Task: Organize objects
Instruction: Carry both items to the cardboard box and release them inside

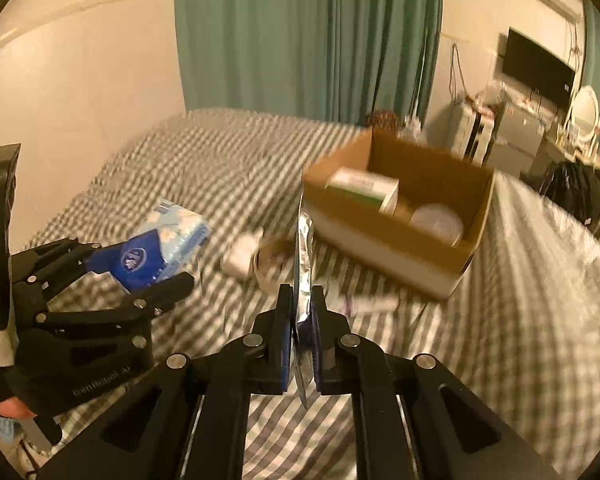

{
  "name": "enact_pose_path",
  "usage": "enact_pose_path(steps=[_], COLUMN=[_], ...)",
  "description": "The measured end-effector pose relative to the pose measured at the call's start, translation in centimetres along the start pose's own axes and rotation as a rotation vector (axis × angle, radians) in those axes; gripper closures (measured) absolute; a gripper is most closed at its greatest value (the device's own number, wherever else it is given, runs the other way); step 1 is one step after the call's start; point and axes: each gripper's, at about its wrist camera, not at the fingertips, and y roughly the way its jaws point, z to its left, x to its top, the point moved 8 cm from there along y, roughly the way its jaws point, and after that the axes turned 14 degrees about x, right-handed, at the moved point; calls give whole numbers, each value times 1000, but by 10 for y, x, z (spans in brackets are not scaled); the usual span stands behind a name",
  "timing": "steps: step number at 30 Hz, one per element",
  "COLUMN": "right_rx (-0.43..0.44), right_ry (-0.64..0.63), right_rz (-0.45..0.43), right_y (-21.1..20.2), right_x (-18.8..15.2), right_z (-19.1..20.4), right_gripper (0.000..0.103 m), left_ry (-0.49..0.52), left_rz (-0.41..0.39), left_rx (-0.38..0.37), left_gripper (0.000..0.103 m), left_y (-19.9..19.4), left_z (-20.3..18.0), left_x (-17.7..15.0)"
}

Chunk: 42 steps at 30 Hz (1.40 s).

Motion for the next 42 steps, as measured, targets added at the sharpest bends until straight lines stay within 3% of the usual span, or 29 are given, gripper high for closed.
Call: enact_pose_path(steps=[11, 18, 24, 31, 38, 40, 42], right_rx=[-92, -121, -150, -126, -103, -123, -140], right_ry=[-74, -63, -49, 12, 42, 31, 33], right_rz=[-149, -143, -54, 88, 96, 69, 38], right_y=[-70, -55, 1, 71, 76, 66, 56], right_x=[111, 156, 161, 125, 117, 124, 131], right_z=[-53, -105, -157, -211, -220, -221, -216], right_gripper=[95, 95, 95, 95, 94, 77, 39], left_ry=[22, -22, 9, 14, 50, 56, 45], left_rz=[-172, -194, -157, -69, -35, -31, -45], left_rx=[-7, -20, -33, -67, -75, -72, -62], left_gripper=[50, 50, 50, 50, 47, 37, 19], left_y=[-16, 24, 86, 155, 177, 173, 161], left_z=[-18, -36, -73, -110, -133, -132, -122], left_x=[124, 191, 207, 195, 177, 176, 177])
